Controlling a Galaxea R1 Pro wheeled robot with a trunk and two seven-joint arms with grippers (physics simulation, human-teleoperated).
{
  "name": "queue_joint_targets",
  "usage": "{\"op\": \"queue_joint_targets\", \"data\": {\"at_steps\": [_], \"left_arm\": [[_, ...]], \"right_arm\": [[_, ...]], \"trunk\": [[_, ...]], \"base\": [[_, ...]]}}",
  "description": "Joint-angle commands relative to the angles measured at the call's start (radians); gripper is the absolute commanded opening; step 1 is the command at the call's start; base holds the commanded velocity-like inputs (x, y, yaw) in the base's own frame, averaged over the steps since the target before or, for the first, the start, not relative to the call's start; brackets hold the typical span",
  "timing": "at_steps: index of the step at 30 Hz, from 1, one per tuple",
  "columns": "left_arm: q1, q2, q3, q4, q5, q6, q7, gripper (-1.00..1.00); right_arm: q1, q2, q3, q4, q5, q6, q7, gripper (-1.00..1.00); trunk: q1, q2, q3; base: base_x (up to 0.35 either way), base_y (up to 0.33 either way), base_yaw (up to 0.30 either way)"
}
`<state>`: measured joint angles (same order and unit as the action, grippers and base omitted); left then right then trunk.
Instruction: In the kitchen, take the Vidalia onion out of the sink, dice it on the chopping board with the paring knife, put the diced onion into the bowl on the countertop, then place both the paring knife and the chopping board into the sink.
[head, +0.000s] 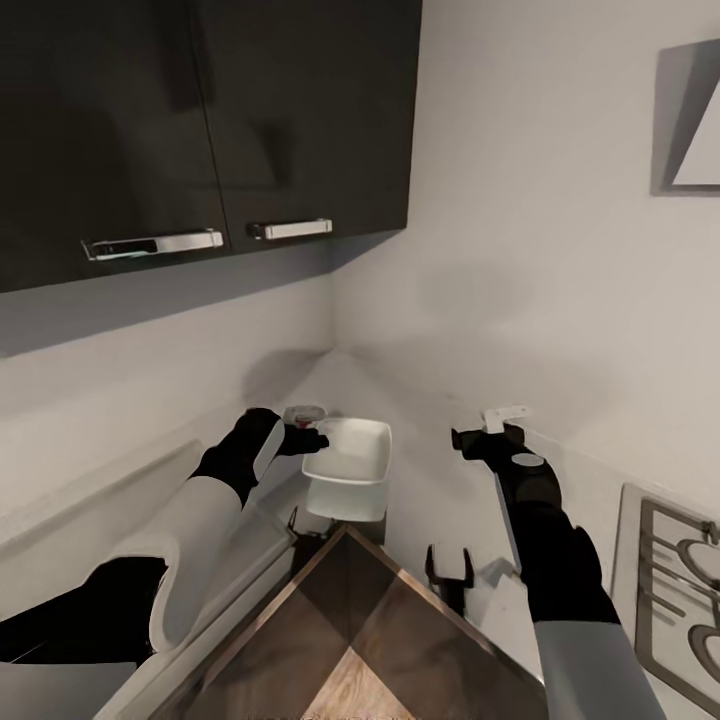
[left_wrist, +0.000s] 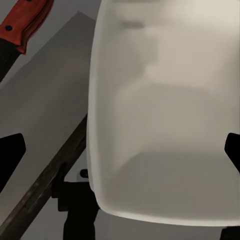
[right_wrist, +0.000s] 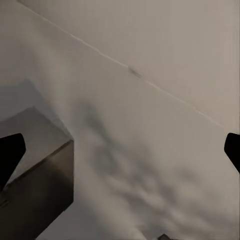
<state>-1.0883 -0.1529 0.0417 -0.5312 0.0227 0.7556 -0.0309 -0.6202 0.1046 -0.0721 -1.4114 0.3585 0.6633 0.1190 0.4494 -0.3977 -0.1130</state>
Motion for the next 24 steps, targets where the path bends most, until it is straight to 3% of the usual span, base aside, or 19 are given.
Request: {"op": "queue_joint_targets", "data": {"at_steps": [1, 8, 24], "left_arm": [[-0.001, -0.001, 0.004, -0.001, 0.002, 0.005, -0.001, 1.0], [-0.001, -0.002, 0.004, -0.001, 0.002, 0.005, -0.002, 1.0], [-0.001, -0.004, 0.004, -0.001, 0.002, 0.005, -0.001, 1.0]], "right_arm": [[-0.001, 0.001, 0.014, -0.025, 0.01, 0.004, 0.01, 1.0], [-0.001, 0.001, 0.035, -0.045, 0.01, 0.003, 0.009, 1.0], [-0.001, 0.001, 0.038, -0.056, 0.01, 0.0, 0.007, 1.0]], "trunk": [[0.001, -0.002, -0.004], [0.001, -0.002, -0.013], [0.001, -0.002, -0.038]], "base": [[0.0, 0.0, 0.0], [0.0, 0.0, 0.0], [0.0, 0.0, 0.0]]}}
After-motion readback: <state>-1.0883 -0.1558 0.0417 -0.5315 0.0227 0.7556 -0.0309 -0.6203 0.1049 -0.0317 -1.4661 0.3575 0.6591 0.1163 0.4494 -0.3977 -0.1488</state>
